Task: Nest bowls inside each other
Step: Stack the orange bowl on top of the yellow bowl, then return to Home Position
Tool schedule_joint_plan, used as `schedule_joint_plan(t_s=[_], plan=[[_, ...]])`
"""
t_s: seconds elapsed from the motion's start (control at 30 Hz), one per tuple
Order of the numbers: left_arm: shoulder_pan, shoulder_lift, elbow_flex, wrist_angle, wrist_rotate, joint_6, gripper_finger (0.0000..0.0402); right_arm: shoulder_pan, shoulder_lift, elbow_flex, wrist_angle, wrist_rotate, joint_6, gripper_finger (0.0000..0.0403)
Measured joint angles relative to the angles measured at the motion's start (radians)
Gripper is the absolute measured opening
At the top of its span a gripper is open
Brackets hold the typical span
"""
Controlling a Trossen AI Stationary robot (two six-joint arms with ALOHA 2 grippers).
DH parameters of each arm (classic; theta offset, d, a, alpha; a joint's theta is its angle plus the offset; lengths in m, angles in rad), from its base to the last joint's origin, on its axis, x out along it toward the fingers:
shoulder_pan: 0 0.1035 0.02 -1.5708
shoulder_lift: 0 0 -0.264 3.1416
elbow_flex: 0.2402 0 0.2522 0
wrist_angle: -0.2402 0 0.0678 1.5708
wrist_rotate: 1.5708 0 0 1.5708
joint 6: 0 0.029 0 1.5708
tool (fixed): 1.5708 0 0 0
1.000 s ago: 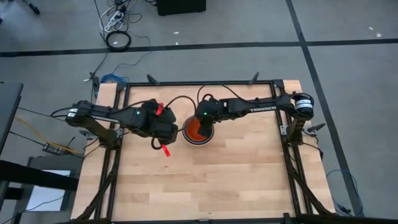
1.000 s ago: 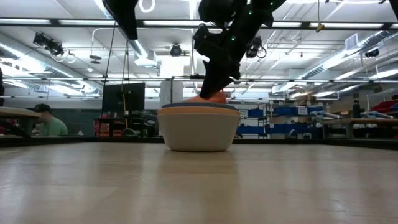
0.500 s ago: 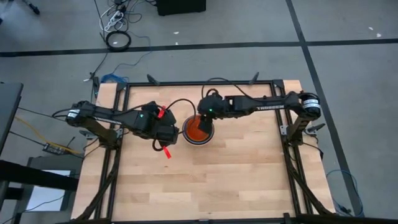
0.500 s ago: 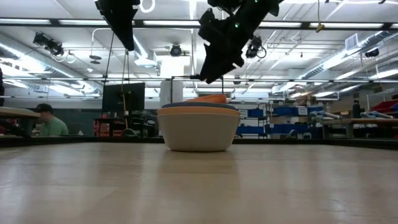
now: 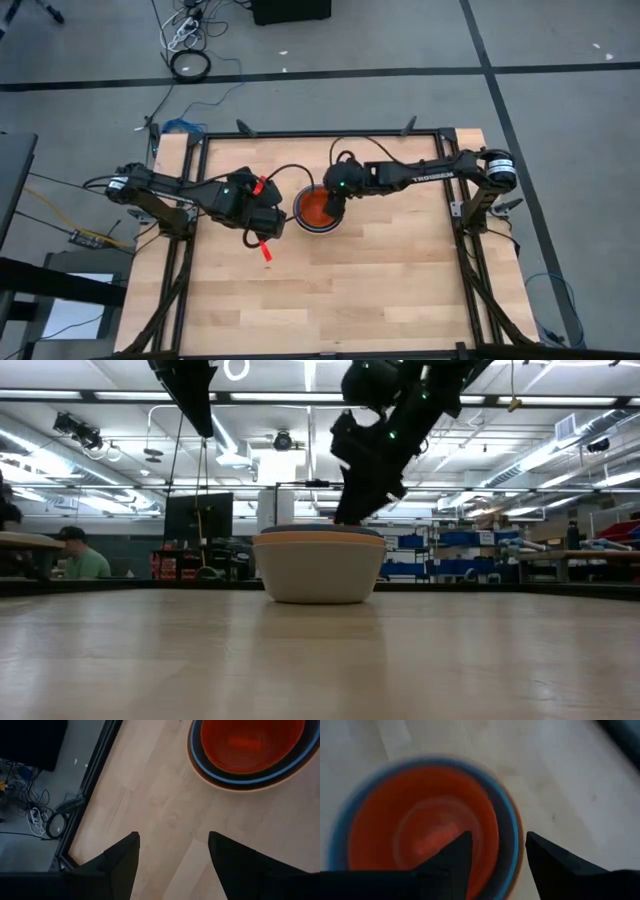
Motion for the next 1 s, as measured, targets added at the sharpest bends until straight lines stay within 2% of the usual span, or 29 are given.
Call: schedule_joint_plan(t_s=[0.27,0.47,0.63,0.7,0.8,1.0], plan=[[-0.001,0.0,0.0,-0.007,0.0,-0.005,0.0245,0.02,-0.124,0.063,0.006,-0.001,-0.092,0.0167],[-0.019,0.0,0.0,-0.001,-0.078,-0.001,0.0245,0.077,-0.304,0.063,-0.009,-0.001,-0.241,0.0166],[-0.061,0.0,0.0,0.008,-0.086,0.028,0.0245,0.163,-0.464,0.063,-0.04,-0.003,-0.346,0.0167],[-0.092,0.0,0.0,0.023,-0.157,0.04,0.0245,0.199,-0.521,0.063,-0.05,-0.008,-0.364,0.0167],[-0.148,-0.022,0.007,0.086,-0.334,0.014,0.0245,0.245,-0.598,0.063,-0.075,-0.032,-0.39,0.0167],[-0.268,-0.162,0.02,0.359,-0.547,0.136,0.0245,0.284,-0.735,0.063,-0.138,-0.142,-0.41,0.0167]])
